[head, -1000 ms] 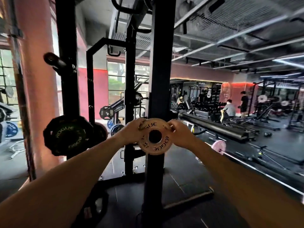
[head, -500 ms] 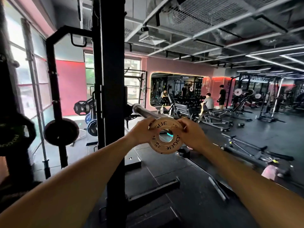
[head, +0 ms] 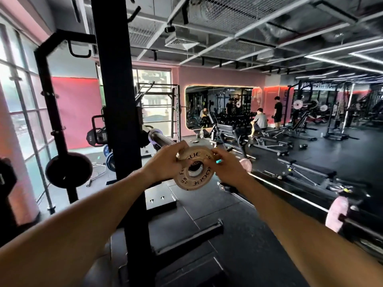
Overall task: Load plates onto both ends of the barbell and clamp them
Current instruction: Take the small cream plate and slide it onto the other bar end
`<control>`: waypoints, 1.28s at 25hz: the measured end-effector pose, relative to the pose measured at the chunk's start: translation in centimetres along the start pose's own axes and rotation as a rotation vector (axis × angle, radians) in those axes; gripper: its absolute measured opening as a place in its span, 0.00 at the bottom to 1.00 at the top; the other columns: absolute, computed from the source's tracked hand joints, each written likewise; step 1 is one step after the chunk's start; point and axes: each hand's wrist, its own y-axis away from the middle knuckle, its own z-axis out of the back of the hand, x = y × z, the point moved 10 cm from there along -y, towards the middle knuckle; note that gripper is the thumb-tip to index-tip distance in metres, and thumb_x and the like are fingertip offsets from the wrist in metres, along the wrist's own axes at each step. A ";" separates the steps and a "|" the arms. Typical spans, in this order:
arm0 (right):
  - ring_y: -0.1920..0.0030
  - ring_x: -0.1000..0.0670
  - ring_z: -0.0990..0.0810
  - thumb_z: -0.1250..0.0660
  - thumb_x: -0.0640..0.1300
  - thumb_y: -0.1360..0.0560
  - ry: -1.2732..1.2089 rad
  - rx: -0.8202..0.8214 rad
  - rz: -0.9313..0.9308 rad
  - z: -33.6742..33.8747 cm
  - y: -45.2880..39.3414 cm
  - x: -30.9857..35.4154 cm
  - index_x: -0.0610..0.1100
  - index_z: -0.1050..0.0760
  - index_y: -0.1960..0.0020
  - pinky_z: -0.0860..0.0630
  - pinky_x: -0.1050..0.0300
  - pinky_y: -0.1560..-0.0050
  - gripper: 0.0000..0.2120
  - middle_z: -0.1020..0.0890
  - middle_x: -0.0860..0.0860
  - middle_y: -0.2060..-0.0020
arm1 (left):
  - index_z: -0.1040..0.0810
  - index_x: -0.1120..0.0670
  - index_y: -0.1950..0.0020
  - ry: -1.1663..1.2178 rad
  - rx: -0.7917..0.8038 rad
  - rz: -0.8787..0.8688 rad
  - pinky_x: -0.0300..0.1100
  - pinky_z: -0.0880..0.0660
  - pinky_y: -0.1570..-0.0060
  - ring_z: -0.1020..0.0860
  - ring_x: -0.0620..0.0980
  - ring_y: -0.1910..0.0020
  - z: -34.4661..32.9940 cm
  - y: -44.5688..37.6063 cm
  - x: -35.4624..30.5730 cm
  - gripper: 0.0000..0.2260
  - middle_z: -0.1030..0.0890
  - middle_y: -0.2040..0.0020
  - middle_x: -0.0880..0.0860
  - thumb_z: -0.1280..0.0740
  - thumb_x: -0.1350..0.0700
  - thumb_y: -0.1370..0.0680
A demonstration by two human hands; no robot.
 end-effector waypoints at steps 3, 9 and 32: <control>0.55 0.48 0.18 0.28 0.45 0.23 -0.030 0.004 0.041 -0.3 0.0 0.0 0.41 0.23 0.42 0.20 0.56 0.55 0.11 0.17 0.49 0.54 | 0.26 0.55 0.48 -0.038 0.044 -0.087 0.38 0.25 0.59 0.22 0.39 0.62 0.3 0.3 -0.4 0.08 0.19 0.59 0.47 0.29 0.58 0.23; 0.58 0.50 0.19 0.29 0.46 0.22 -0.017 -0.058 0.150 0.4 -0.9 0.7 0.44 0.24 0.45 0.21 0.61 0.57 0.09 0.19 0.51 0.57 | 0.24 0.53 0.48 0.019 -0.043 -0.055 0.38 0.25 0.62 0.20 0.44 0.64 1.0 -0.9 1.0 0.08 0.18 0.59 0.48 0.27 0.57 0.24; 0.57 0.52 0.17 0.27 0.52 0.25 0.191 0.118 0.088 -14.5 -25.3 -8.2 0.53 0.19 0.38 0.22 0.53 0.48 0.15 0.15 0.54 0.57 | 0.28 0.40 0.27 -0.012 -0.320 0.269 0.47 0.32 0.30 0.27 0.51 0.32 2.9 -12.5 25.7 0.25 0.24 0.33 0.51 0.30 0.48 0.24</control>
